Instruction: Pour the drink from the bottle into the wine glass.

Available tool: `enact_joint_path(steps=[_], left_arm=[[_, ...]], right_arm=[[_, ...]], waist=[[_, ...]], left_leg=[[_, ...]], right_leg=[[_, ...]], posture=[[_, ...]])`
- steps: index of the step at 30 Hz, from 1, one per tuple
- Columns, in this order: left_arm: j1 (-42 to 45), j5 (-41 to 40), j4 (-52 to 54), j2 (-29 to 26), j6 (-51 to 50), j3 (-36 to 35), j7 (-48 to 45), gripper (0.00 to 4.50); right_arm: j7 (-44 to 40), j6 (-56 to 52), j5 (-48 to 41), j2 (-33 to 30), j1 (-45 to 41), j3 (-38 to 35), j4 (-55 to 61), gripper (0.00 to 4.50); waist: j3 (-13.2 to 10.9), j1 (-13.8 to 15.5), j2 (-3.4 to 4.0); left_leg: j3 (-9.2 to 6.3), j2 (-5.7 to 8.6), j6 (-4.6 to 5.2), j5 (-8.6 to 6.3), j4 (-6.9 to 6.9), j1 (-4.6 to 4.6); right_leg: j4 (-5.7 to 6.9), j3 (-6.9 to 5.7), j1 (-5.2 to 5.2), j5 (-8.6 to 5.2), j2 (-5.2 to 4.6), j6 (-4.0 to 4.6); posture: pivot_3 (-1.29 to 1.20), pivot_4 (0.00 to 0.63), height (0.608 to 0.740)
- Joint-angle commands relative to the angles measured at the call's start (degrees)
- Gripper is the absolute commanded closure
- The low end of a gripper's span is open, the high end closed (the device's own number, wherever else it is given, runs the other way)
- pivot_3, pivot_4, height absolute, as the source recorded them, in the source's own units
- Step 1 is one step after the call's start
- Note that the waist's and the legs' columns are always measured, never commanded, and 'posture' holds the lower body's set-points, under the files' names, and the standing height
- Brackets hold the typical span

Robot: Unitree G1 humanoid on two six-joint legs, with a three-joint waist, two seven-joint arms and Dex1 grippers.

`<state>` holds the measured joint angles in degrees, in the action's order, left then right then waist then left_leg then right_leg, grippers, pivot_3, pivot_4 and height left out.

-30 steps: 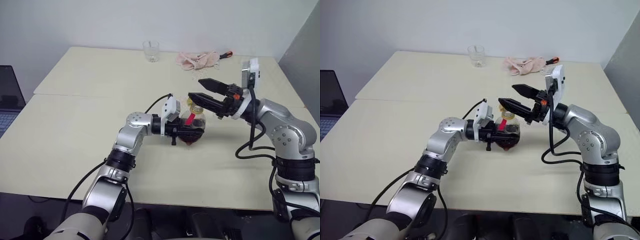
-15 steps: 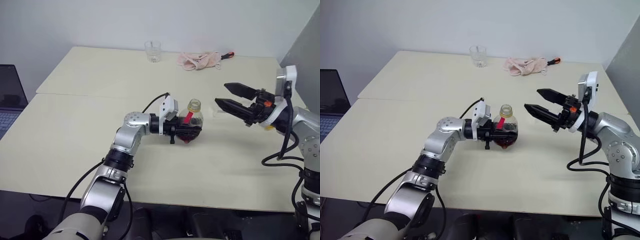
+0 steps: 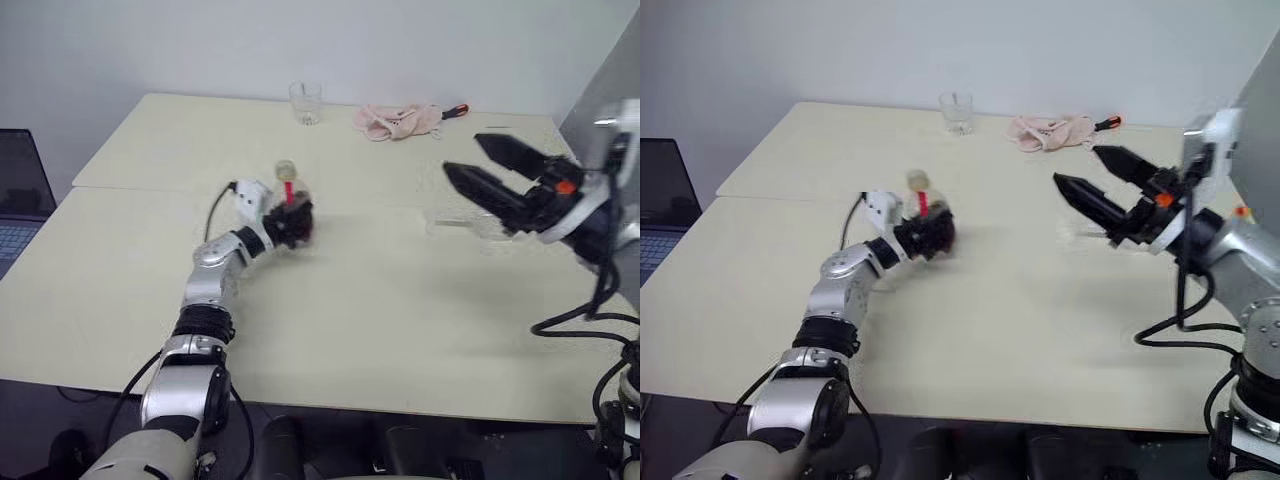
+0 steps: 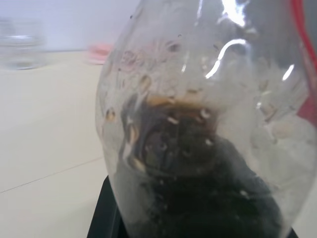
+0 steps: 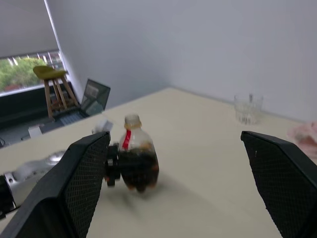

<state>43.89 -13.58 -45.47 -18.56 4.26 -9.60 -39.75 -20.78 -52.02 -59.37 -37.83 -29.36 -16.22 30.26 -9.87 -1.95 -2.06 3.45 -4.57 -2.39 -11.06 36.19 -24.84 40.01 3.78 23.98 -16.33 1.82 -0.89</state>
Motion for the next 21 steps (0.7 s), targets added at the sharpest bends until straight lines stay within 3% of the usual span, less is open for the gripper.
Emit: enact_joint_path(steps=[1, 8, 18, 19, 21], left_arm=[[3.0, 1.3, -5.0, -2.8, 5.2, -3.2, 7.5, 3.39], [4.5, 1.9, -14.8, -6.6, 9.2, -7.0, 18.3, 3.39], [2.7, 2.2, -20.7, -6.9, 11.7, -7.7, 21.9, 3.39], [2.4, 1.8, -20.6, -6.5, 11.8, -8.0, 21.8, 2.68], [1.9, 1.1, -20.3, -5.9, 11.6, -8.4, 21.3, 2.17]], right_arm=[[5.0, -3.4, 3.6, 1.5, -2.8, 8.7, 2.8, 0.00], [7.1, -2.8, 12.9, 7.8, -5.7, 20.1, 0.5, 0.00], [7.7, -4.7, 17.5, 13.0, -9.4, 23.2, -1.6, 0.00], [8.4, -4.9, 18.4, 13.8, -9.7, 23.8, -2.1, 0.00], [8.9, -5.3, 20.0, 15.1, -10.0, 24.6, -2.5, 0.00]], waist=[[0.0, 0.0, 0.00], [0.0, 0.2, -0.07], [0.1, -0.3, -0.10], [0.1, -0.5, -0.10], [0.1, -0.5, -0.09]], left_leg=[[0.00, -0.01, 0.00, 0.00, 0.01, 0.00], [0.08, -0.04, -0.01, 0.00, 0.00, -0.12], [0.19, -0.10, -0.01, 0.01, 0.00, 0.07], [0.18, -0.10, -0.01, 0.01, 0.00, 0.09], [0.13, -0.11, -0.01, 0.02, 0.00, 0.11]], right_leg=[[0.00, 0.00, 0.02, 0.01, 0.00, 0.00], [-0.05, -0.13, 0.07, 0.02, -0.03, 0.03], [0.07, -0.18, 0.05, 0.19, 0.02, 0.31], [0.08, -0.18, 0.05, 0.19, 0.03, 0.31], [0.12, -0.20, 0.05, 0.19, 0.06, 0.32]], posture=[[0.00, 0.150, 0.740], [0.00, 0.150, 0.740], [0.00, 0.150, 0.740], [0.00, 0.150, 0.740], [0.00, 0.150, 0.740]])
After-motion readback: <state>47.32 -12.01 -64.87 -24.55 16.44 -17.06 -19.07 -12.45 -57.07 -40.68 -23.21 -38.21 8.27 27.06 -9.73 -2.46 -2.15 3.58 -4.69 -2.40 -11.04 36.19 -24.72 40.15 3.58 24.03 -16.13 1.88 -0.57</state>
